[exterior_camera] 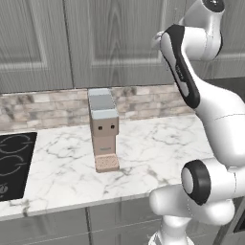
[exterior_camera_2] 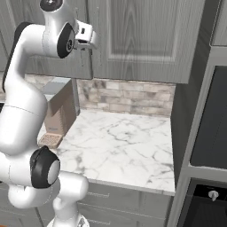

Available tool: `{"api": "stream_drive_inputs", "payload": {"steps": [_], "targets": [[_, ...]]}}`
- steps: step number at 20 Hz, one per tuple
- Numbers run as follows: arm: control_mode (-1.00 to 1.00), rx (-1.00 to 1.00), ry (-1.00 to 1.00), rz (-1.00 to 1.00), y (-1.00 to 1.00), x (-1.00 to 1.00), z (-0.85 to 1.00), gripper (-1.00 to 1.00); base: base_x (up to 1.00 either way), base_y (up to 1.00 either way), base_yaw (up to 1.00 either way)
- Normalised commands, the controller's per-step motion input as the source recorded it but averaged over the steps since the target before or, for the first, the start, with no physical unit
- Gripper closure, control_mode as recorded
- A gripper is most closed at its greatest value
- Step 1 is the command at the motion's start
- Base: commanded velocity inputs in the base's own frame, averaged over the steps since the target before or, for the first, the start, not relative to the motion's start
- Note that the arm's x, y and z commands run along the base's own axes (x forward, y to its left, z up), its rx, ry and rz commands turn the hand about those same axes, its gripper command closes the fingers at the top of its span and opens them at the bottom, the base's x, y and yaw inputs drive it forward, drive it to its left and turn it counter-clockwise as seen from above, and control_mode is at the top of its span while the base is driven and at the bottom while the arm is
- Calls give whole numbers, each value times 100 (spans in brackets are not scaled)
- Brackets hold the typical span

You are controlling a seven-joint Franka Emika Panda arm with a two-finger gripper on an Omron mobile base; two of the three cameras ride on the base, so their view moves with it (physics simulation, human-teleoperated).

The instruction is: Move the bowls from the cabinet to the plates on the dining table.

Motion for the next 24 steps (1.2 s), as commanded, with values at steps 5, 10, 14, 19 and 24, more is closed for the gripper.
{"api": "stream_drive_inputs", "payload": {"steps": [5, 10, 14, 19, 24], "targets": [[-100, 0, -9, 0, 10, -50, 3, 100, 0, 0, 0], [-100, 0, -10, 0, 19, -52, 1, 100, 0, 0, 0], [-100, 0, -7, 0, 26, -41, 0, 100, 0, 0, 0], [-100, 0, -4, 0, 36, -29, 0, 100, 0, 0, 0], [-100, 0, -1, 0, 42, -25, 0, 100, 0, 0, 0]]}}
